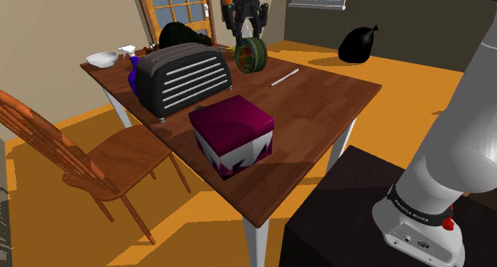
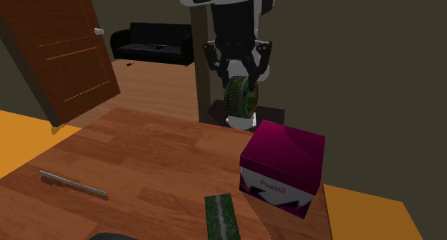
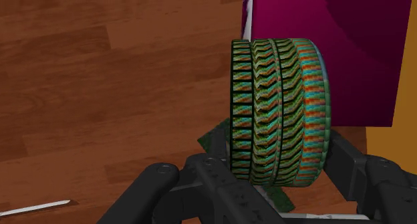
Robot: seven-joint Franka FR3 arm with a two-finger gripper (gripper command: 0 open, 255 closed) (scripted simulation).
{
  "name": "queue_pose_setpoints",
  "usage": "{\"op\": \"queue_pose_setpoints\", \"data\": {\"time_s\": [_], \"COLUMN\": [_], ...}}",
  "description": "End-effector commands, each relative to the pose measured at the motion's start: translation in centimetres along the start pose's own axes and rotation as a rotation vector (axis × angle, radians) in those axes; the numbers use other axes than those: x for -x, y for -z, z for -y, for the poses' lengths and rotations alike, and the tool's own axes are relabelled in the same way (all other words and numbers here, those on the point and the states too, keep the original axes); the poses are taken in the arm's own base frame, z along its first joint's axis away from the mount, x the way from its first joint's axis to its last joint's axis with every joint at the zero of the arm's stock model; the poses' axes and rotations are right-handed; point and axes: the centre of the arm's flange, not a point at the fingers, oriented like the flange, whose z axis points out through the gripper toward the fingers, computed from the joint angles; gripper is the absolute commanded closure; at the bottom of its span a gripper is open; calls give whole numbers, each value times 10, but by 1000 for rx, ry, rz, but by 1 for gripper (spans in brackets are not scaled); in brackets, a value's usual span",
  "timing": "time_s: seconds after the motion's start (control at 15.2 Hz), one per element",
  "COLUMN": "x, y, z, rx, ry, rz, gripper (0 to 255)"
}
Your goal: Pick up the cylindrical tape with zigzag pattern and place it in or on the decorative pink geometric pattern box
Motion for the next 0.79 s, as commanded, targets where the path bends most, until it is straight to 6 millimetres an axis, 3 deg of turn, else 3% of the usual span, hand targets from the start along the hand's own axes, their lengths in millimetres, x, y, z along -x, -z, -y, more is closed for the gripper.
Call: {"op": "queue_pose_setpoints", "data": {"time_s": [0.0, 0.46, 0.73], "x": [12, 48, 49], "y": [0, 4, -12], "z": [27, 112, 117], "rx": [0, 0, 0], "ry": [-1, -1, -1], "rz": [0, 0, 0], "gripper": [255, 255, 255]}}
